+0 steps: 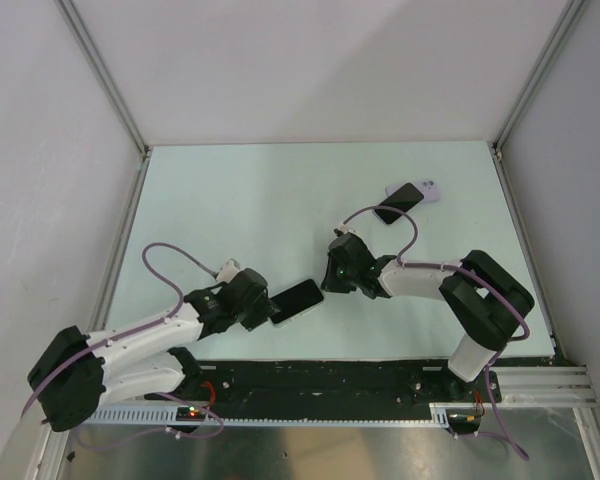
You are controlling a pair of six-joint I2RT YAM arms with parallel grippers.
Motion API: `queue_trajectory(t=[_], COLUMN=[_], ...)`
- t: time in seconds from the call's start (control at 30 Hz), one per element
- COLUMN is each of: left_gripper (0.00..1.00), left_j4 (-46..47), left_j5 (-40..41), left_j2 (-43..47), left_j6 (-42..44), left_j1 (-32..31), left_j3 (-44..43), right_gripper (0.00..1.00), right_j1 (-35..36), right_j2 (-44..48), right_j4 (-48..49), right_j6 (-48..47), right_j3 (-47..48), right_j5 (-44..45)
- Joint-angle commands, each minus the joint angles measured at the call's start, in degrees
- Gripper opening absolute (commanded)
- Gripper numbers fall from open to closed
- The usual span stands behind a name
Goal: Put the phone into the phone case
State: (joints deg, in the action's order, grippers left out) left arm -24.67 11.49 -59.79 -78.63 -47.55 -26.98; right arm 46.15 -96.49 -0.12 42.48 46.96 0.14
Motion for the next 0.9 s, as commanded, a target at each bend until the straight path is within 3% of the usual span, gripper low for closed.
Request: queue_trajectory(t=[0.0, 0.3, 0.53, 0.87], left_gripper=[0.47, 0.47, 0.40, 0.37], left_j4=[-3.0, -4.7, -4.2, -1.6], left_j5=[2.7, 3.5, 3.4, 2.7], left_j2=[1.5, 2.5, 0.4, -1.6], left_j6=[-2.3, -4.3, -4.0, -3.4], left_j1=[-0.7, -1.5, -1.7, -1.6], left_j3=[-0.7, -0.9, -1.8, -1.3], right_gripper=[0.12, 0.15, 0.34, 0.15], right_j1=[0.8, 0.9, 0.1, 1.6], right_j2=[-2.1, -1.2, 1.9, 3.5], right_j4=[-4.2, -5.8, -5.5, -6.6], right_j6=[0.0, -0.5, -0.4, 0.1], right_j3=[-0.4, -0.4, -3.0, -4.0], right_j5=[-1.3, 1.5, 3.3, 5.0])
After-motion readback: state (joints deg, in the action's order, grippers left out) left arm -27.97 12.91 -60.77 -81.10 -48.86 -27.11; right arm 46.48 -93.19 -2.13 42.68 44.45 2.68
